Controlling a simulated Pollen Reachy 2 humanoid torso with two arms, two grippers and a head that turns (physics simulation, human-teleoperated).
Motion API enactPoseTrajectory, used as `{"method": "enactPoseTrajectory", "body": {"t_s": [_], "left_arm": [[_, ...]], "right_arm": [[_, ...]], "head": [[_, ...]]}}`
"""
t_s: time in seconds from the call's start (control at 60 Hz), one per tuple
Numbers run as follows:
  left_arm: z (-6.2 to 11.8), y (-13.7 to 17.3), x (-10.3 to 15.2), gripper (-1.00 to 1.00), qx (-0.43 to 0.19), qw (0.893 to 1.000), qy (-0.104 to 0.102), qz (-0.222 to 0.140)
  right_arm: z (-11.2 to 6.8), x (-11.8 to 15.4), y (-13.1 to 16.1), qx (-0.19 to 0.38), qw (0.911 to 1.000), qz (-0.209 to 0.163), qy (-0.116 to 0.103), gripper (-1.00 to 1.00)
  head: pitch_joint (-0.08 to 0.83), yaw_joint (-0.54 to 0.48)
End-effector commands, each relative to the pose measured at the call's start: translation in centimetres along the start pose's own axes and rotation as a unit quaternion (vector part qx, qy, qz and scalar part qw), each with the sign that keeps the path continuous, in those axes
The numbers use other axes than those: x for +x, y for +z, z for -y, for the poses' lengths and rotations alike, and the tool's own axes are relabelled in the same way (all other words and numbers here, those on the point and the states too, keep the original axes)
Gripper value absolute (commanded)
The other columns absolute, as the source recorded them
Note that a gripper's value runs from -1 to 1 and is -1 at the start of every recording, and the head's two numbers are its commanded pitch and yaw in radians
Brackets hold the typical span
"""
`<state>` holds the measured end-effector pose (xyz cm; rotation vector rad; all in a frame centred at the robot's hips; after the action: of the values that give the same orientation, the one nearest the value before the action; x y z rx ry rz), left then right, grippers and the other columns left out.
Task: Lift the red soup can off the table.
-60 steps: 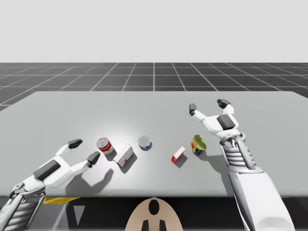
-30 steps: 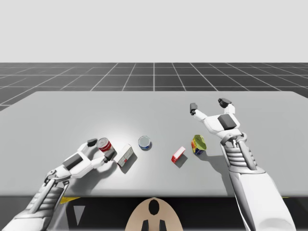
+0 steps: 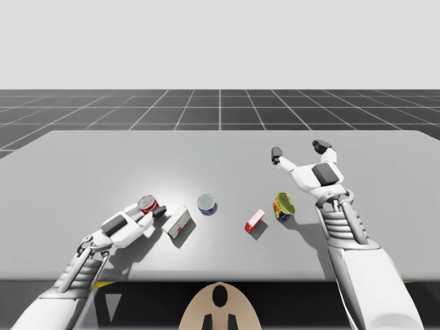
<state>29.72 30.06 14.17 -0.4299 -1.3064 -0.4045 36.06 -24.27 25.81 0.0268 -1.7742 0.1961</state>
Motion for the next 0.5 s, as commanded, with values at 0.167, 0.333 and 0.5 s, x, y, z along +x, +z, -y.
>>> {"method": "enactPoseTrajectory", "body": {"t_s": [0.167, 0.333, 0.5], "left_arm": [[0.1, 0.1, -0.5, 1.00, 0.003, 1.000, -0.003, -0.009], [0.6, 0.4, 1.6, 1.00, 0.003, 1.000, -0.019, 0.000], [0.6, 1.1, 6.8, 1.00, 0.010, 0.998, -0.058, 0.034]], "right_arm": [[0.0, -0.1, 0.1, -0.003, 1.0000, -0.003, -0.001, -1.00], [0.0, -0.2, 0.1, -0.003, 0.9999, -0.013, -0.002, -1.00], [0.1, -0.2, 0.0, 0.005, 0.9998, -0.018, -0.006, -1.00]], "head": [[0.379, 0.36], [0.337, 0.37], [0.329, 0.37]]}}
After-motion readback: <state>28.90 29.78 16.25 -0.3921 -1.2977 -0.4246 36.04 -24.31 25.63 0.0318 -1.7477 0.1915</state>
